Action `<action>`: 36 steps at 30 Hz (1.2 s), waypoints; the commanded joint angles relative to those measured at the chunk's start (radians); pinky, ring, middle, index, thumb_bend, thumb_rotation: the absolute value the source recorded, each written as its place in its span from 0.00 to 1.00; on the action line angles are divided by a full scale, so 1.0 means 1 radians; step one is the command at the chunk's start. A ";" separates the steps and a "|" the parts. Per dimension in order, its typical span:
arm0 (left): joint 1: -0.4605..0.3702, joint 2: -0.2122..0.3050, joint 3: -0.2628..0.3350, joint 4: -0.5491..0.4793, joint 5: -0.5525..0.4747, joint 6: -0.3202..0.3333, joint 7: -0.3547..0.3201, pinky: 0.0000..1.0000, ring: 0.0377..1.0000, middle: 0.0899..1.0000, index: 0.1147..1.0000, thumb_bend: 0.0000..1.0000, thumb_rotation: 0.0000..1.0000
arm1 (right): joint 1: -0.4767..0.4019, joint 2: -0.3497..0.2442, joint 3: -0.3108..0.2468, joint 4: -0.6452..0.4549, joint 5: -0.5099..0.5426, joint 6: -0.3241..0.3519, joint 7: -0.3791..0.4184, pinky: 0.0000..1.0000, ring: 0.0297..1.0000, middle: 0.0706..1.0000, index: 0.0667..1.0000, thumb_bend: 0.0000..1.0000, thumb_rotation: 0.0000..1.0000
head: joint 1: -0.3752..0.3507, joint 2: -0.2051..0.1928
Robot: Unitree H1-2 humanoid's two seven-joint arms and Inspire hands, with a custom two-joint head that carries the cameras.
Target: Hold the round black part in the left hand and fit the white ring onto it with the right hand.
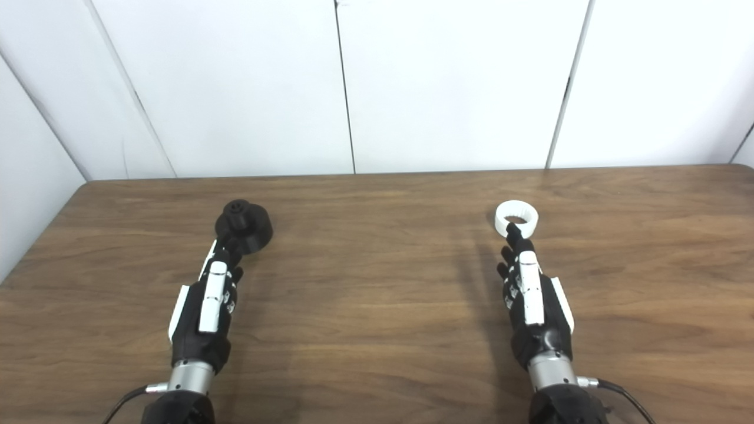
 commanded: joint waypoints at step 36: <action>-0.173 0.486 0.050 0.001 0.273 0.228 -0.095 0.96 1.00 1.00 0.98 0.97 0.45 | -0.037 0.018 0.009 0.016 0.006 -0.059 0.015 1.00 1.00 0.99 0.96 0.40 1.00 | 0.028 -0.024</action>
